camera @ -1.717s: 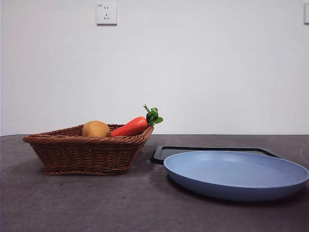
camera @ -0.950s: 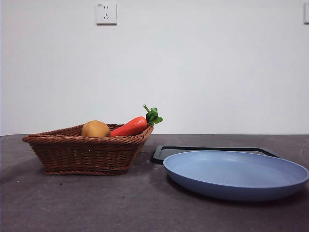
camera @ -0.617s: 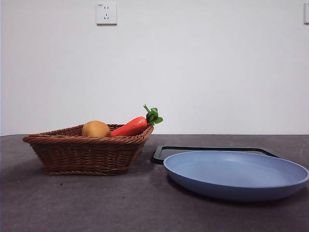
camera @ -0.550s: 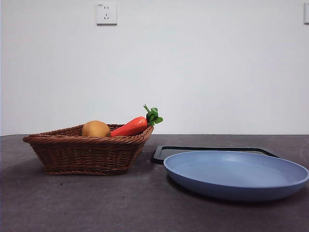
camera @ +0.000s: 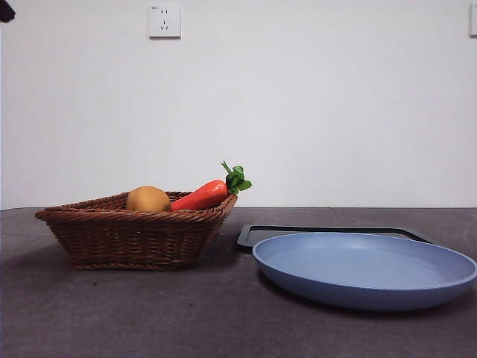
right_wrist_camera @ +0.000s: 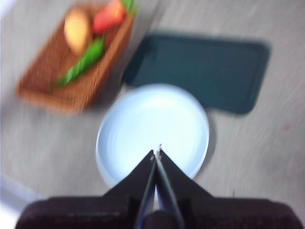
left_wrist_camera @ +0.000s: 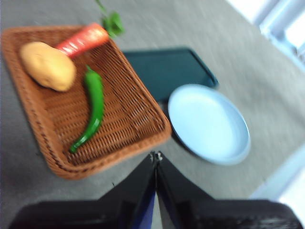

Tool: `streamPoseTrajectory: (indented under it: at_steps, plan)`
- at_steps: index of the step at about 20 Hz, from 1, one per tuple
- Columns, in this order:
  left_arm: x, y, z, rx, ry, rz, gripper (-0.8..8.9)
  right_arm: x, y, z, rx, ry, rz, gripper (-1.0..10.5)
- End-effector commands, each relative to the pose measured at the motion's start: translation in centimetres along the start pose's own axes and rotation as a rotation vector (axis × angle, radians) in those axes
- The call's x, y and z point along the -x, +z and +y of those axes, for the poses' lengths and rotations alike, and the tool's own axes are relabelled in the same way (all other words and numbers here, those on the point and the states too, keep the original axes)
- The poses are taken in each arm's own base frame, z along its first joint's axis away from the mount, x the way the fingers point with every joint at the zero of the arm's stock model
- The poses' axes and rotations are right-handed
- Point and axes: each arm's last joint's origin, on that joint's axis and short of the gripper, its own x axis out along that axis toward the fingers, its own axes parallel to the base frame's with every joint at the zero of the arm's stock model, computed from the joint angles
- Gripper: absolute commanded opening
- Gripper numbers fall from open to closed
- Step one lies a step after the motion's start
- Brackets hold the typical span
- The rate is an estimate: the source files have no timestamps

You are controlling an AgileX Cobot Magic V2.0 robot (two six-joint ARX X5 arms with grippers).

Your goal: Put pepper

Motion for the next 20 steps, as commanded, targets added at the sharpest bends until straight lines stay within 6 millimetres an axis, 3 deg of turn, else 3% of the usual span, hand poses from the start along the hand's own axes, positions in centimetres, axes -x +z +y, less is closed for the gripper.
streamPoseTrajectory:
  at_steps: [1, 5, 8, 9, 15, 20]
  plan:
    - [0.2, 0.7, -0.5, -0.091, -0.019, 0.030, 0.06, -0.1, 0.4, 0.2, 0.073, 0.022, 0.052, 0.1]
    - [0.4, 0.9, -0.6, -0.093, -0.021, 0.024, 0.28, -0.3, 0.5, 0.1, 0.070, 0.022, 0.063, 0.2]
    - [0.4, 0.9, -0.6, -0.086, -0.020, 0.022, 3.38, -0.4, 0.5, 0.1, 0.050, 0.016, 0.065, 2.4]
    - [0.4, 0.9, -0.6, -0.085, -0.020, 0.023, 3.88, -0.4, 0.5, 0.1, 0.042, 0.016, 0.065, 3.3]
    - [0.4, 1.0, -0.6, -0.069, -0.021, 0.019, 3.89, -1.1, 0.7, -0.2, 0.009, 0.017, 0.100, 3.5]
    - [0.4, 1.0, -0.6, -0.069, -0.023, 0.019, 3.89, -4.0, 1.3, -1.6, -0.035, -0.016, 0.208, 3.5]
